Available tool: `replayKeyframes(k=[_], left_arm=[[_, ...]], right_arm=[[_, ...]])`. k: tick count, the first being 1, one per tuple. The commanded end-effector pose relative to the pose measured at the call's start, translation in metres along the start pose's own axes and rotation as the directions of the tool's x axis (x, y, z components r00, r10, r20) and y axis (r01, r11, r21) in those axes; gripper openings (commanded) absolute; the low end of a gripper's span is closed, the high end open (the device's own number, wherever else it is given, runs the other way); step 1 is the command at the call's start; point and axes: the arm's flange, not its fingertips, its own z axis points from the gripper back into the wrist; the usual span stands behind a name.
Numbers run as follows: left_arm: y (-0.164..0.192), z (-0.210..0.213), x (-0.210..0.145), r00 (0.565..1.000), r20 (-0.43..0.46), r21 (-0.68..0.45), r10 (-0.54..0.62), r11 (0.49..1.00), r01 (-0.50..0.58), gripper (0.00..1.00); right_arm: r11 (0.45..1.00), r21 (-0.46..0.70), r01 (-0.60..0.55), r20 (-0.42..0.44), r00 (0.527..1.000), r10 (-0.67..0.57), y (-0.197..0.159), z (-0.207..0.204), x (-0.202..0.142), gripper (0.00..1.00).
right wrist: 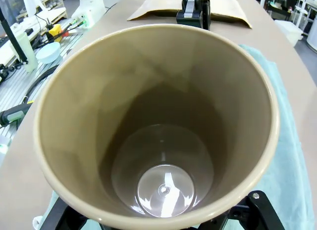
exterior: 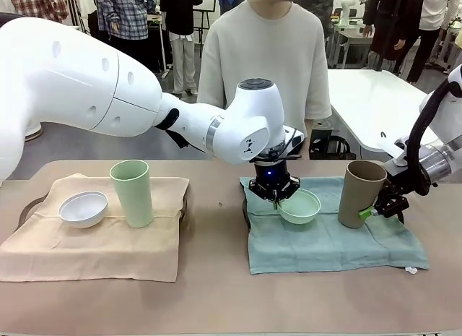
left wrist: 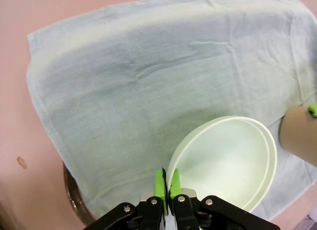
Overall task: Set up a tray with a mat and arrange the tableware.
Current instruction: Place the Picnic Bowl and Reusable plastic cup back onto the Handle tray in front of the human's position.
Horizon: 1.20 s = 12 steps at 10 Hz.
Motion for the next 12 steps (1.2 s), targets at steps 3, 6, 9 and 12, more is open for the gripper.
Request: replayKeyframes(k=[3,6,9,12], left_arm=[[0.000,0.004,-0.001,1.000,0.008,0.007,0.020,1.000,-0.020,1.00],[0.004,0.015,-0.006,0.999,0.020,-0.009,0.029,1.000,-0.029,0.47],[0.011,0.040,-0.014,0.999,0.049,-0.027,0.012,1.000,-0.011,1.00],[0.022,0.089,-0.023,0.994,0.104,-0.009,-0.015,1.000,0.016,1.00]], right_arm=[[0.999,-0.024,0.021,-0.046,0.999,-0.022,-0.003,0.007,0.000,1.00],[0.988,-0.083,0.131,-0.175,0.974,-0.143,0.005,0.034,0.003,1.00],[0.961,-0.139,0.238,-0.218,0.939,-0.265,0.023,0.065,0.025,1.00],[0.894,-0.202,0.399,-0.367,0.816,-0.447,0.064,0.091,0.122,1.00]])
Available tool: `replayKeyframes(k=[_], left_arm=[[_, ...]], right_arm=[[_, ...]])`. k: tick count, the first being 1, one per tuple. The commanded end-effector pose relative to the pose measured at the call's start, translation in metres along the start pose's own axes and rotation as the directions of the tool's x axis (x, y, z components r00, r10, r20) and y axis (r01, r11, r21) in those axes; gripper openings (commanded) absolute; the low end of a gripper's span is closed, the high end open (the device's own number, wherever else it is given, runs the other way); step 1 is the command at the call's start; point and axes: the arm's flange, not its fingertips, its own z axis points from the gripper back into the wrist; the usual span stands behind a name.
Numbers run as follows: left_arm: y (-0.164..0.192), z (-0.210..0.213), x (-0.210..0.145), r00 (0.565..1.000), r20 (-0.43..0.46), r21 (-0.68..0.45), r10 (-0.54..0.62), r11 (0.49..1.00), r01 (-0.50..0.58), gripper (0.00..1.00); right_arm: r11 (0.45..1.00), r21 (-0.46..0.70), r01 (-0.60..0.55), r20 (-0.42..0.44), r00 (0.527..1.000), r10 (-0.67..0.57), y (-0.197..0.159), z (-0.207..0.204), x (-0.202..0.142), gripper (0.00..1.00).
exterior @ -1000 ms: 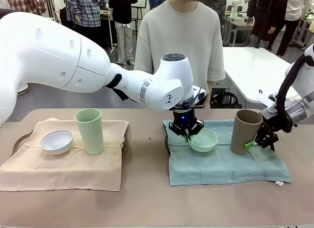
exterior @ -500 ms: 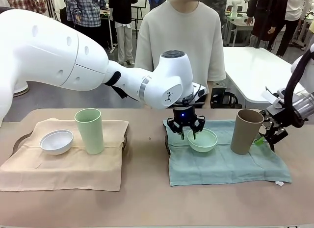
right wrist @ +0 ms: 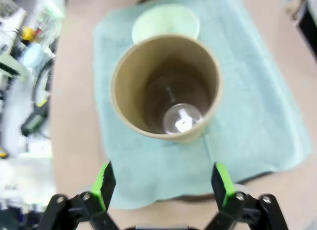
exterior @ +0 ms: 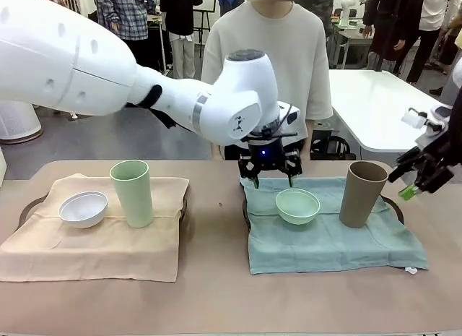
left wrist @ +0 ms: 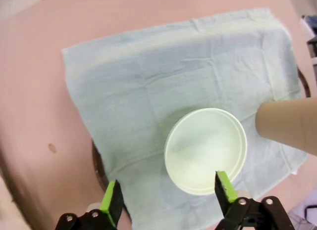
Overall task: Set up a tray with a mat and arrange the tableware.
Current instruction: Place the Picnic Bowl and Reusable plastic cup back onto the Handle tray in front of the human's position.
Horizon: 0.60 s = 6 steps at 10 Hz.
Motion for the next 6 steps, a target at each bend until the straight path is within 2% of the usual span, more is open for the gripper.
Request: replayKeyframes(k=[1,2,4,5,6], left_arm=[[0.020,0.033,-0.016,0.999,0.044,0.009,-0.024,1.000,0.023,1.00],[0.020,0.056,-0.019,0.997,0.050,-0.017,-0.056,0.998,0.057,1.00],[0.020,0.102,-0.025,0.988,0.063,0.059,-0.141,0.989,0.137,1.00],[0.021,0.120,-0.029,0.986,0.068,0.101,-0.155,0.984,0.148,1.00],[0.024,0.136,-0.030,0.984,0.087,0.149,-0.158,0.978,0.144,1.00]], right_arm=[[0.978,-0.067,0.198,-0.150,0.967,-0.206,0.049,0.029,0.050,1.00],[0.930,-0.146,0.337,-0.197,0.912,-0.361,0.061,0.041,0.070,1.00],[0.823,-0.307,0.477,-0.250,0.794,-0.554,0.079,0.051,0.112,1.00],[0.764,-0.369,0.529,-0.260,0.731,-0.631,0.086,0.050,0.129,1.00],[0.666,-0.477,0.574,-0.222,0.654,-0.723,0.085,0.049,0.142,1.00]])
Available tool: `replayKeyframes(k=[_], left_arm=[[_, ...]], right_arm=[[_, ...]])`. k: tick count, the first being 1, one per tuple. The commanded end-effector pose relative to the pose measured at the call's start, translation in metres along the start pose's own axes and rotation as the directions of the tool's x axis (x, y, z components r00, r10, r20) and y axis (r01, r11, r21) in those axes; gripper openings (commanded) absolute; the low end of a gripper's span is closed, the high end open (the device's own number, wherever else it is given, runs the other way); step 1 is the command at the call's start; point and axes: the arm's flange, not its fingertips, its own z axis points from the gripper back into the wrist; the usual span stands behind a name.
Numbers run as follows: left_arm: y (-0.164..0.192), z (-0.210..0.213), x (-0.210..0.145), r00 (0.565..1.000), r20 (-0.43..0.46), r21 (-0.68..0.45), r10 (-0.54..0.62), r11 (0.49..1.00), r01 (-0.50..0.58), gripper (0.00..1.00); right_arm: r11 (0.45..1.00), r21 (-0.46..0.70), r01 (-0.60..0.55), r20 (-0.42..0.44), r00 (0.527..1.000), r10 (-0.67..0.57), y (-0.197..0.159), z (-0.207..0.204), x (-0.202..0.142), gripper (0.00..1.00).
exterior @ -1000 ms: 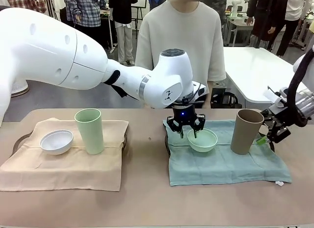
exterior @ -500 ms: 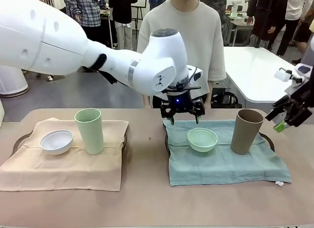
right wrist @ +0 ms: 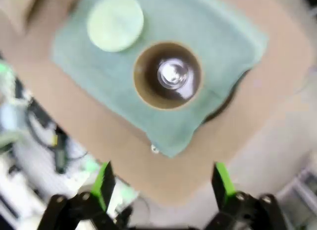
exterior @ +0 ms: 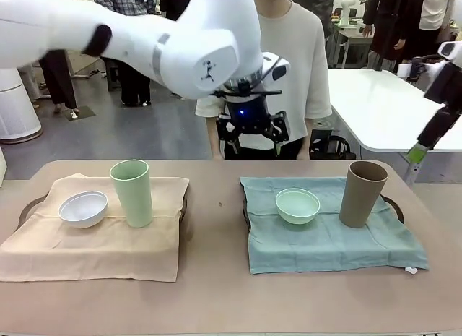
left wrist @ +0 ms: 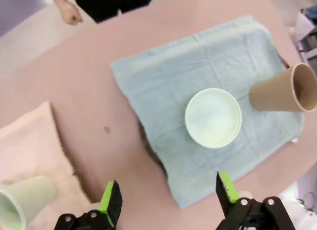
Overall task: Set up a tray with a mat and arrange the tableware.
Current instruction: Place the Picnic Bowl and Reusable plastic cup back onto the Handle tray in front of the human's position.
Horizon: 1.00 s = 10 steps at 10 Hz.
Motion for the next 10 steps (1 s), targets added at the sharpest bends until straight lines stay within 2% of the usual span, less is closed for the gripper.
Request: replayKeyframes(k=[1,2,3,4,5,10], left_arm=[[0.015,0.016,-0.007,1.000,0.028,0.089,0.003,0.996,-0.005,1.00],[0.019,0.022,-0.006,0.999,0.036,0.118,0.023,0.993,-0.027,1.00],[0.021,0.024,-0.008,0.999,0.034,0.136,0.041,0.990,-0.045,1.00],[0.015,0.026,0.000,1.000,0.021,0.073,-0.008,0.997,0.006,1.00],[0.015,0.026,0.000,1.000,0.021,0.073,-0.008,0.997,0.006,1.00],[0.015,0.026,0.000,1.000,0.021,0.073,-0.008,0.997,0.006,1.00]], right_arm=[[0.973,-0.071,0.221,-0.016,0.975,-0.222,0.003,0.001,0.031,1.00],[0.956,-0.042,0.289,0.076,0.955,-0.286,-0.002,0.004,0.047,1.00],[0.921,-0.075,0.382,0.115,0.921,-0.373,-0.012,-0.002,0.055,1.00],[0.884,-0.157,0.441,0.193,0.891,-0.411,-0.039,-0.005,0.059,1.00],[0.952,-0.059,0.301,0.061,0.953,-0.298,0.000,0.005,0.041,1.00],[0.952,-0.059,0.301,0.061,0.953,-0.298,0.000,0.005,0.041,1.00]])
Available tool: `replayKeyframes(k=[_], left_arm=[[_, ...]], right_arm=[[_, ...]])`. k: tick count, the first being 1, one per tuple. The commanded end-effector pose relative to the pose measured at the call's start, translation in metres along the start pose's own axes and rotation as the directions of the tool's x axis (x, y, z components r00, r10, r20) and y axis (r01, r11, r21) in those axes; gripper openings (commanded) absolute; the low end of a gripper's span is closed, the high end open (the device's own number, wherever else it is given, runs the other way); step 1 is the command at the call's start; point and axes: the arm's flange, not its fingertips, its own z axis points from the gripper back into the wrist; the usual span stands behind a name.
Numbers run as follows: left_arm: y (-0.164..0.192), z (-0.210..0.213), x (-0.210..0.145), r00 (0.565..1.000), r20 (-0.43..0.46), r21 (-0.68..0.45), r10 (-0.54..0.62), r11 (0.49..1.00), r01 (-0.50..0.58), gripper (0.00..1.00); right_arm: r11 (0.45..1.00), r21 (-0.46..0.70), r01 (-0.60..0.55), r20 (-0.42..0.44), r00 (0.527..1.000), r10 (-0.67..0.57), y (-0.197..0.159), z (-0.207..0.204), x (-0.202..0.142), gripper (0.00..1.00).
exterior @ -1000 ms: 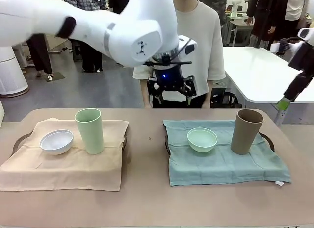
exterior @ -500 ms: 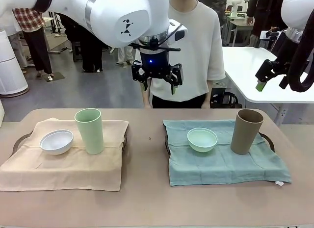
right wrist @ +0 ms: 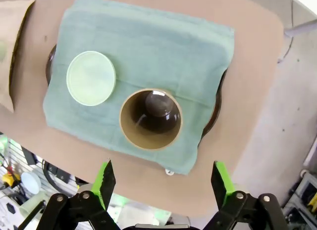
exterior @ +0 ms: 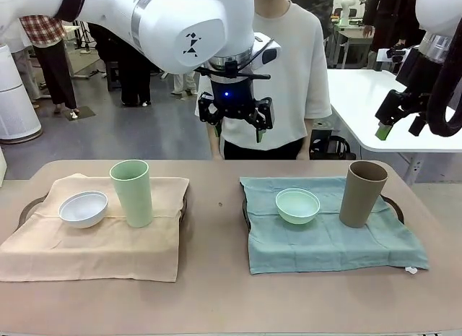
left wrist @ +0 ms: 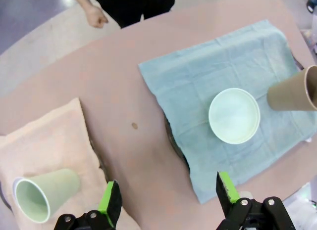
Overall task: Set up a tray with a mat and arrange the tableware.
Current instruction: Place the Picnic Bowl and Reusable plastic cup back onto the Handle tray in front of the human's position.
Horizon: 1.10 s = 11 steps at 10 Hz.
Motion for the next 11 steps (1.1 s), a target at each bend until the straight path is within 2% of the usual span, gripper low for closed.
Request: replayKeyframes(k=[1,7,8,9,11], left_arm=[[0.002,0.001,0.001,1.000,0.002,-0.014,-0.001,1.000,0.001,1.00],[0.001,0.000,0.001,1.000,0.001,0.000,0.002,1.000,-0.002,1.00],[0.019,-0.002,-0.007,1.000,0.016,-0.025,-0.012,1.000,0.012,1.00],[0.040,-0.005,-0.018,1.000,-0.025,-0.067,0.012,0.998,-0.014,1.00],[0.086,0.003,-0.043,0.993,-0.119,-0.131,-0.021,0.991,0.005,1.00]], right_arm=[[1.000,-0.003,-0.017,-0.002,1.000,0.017,-0.004,-0.002,-0.003,1.00],[1.000,0.002,0.001,0.001,1.000,-0.001,-0.004,0.000,-0.001,1.00],[0.999,-0.014,0.047,-0.090,0.995,-0.048,-0.019,-0.016,-0.013,1.00],[0.997,0.000,0.078,-0.135,0.988,-0.078,-0.038,-0.028,-0.029,1.00],[0.991,0.011,0.134,-0.177,0.976,-0.130,-0.066,-0.047,-0.064,1.00]])
